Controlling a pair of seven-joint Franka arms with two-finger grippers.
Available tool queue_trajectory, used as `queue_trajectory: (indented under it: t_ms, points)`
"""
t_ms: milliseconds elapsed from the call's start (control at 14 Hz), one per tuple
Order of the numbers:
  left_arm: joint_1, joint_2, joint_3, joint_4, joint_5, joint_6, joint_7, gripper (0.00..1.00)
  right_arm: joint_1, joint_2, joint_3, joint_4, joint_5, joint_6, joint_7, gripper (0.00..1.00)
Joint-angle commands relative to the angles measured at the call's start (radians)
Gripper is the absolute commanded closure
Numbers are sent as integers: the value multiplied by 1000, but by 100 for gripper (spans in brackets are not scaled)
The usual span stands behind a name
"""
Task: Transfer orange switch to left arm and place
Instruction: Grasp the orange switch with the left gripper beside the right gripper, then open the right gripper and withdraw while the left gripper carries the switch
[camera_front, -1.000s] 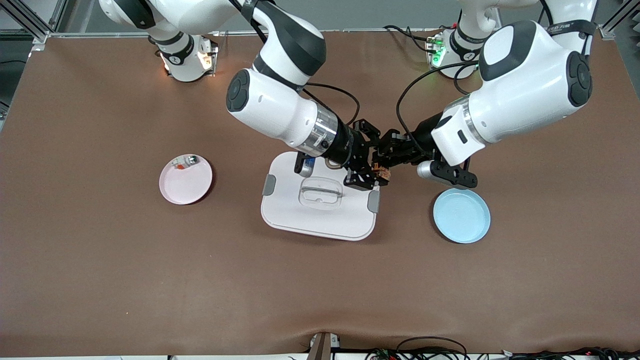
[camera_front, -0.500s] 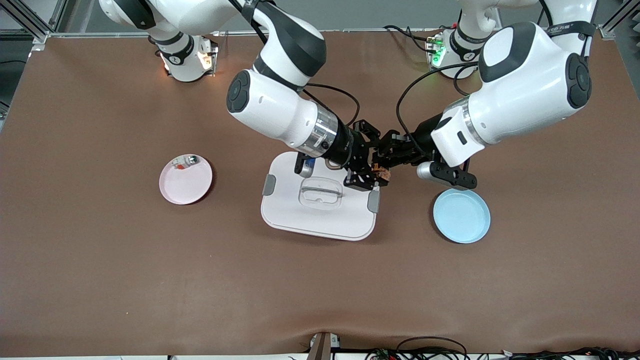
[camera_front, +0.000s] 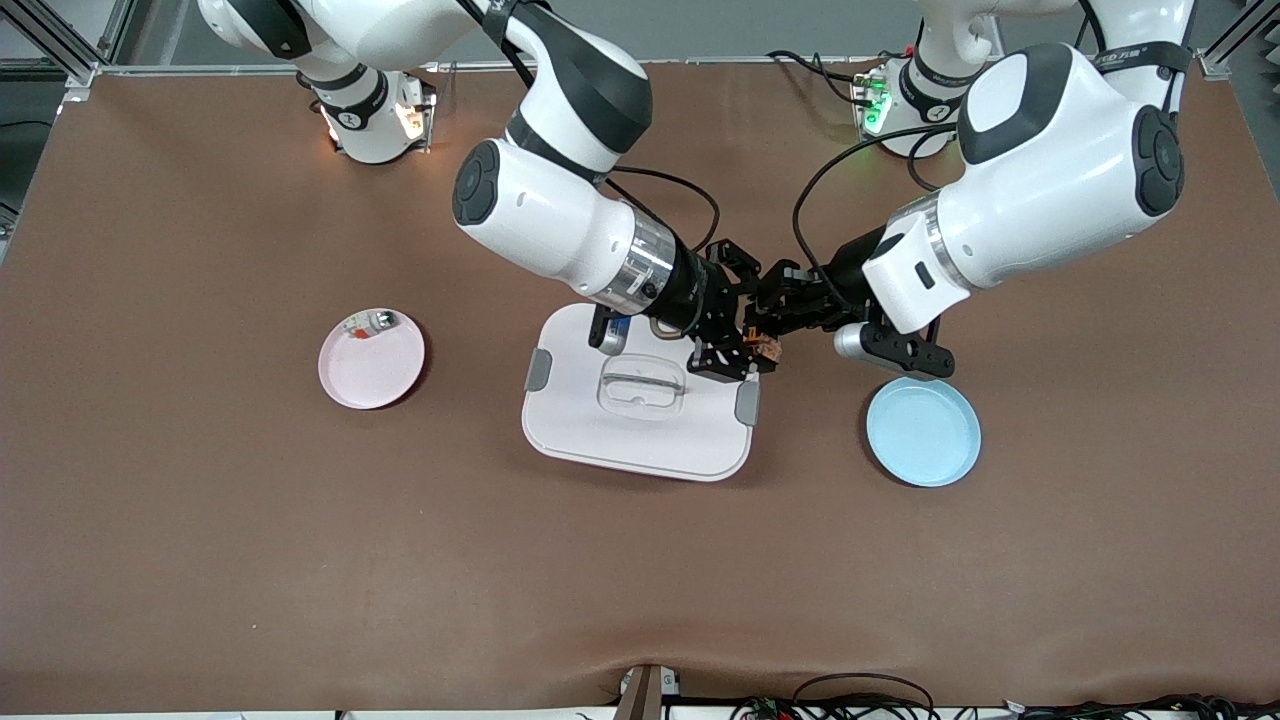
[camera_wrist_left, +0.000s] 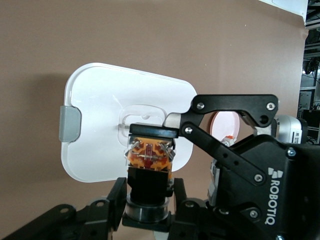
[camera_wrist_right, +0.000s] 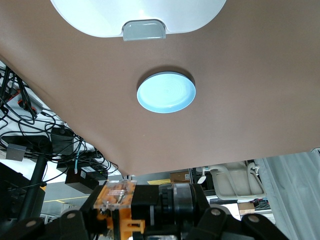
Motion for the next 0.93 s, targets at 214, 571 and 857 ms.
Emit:
queue_trajectory:
  t_ms: [214, 571, 857]
  points:
    - [-1, 8, 0, 13, 21, -3, -18, 100, -4, 17, 17, 44, 14, 14, 28, 0]
    - [14, 6, 0, 13, 80, -4, 5, 100, -9, 16, 16, 44, 14, 6, 23, 0]
    - [22, 11, 10, 7, 197, -20, 90, 100, -29, 8, 0, 43, 2, -77, -76, 0]
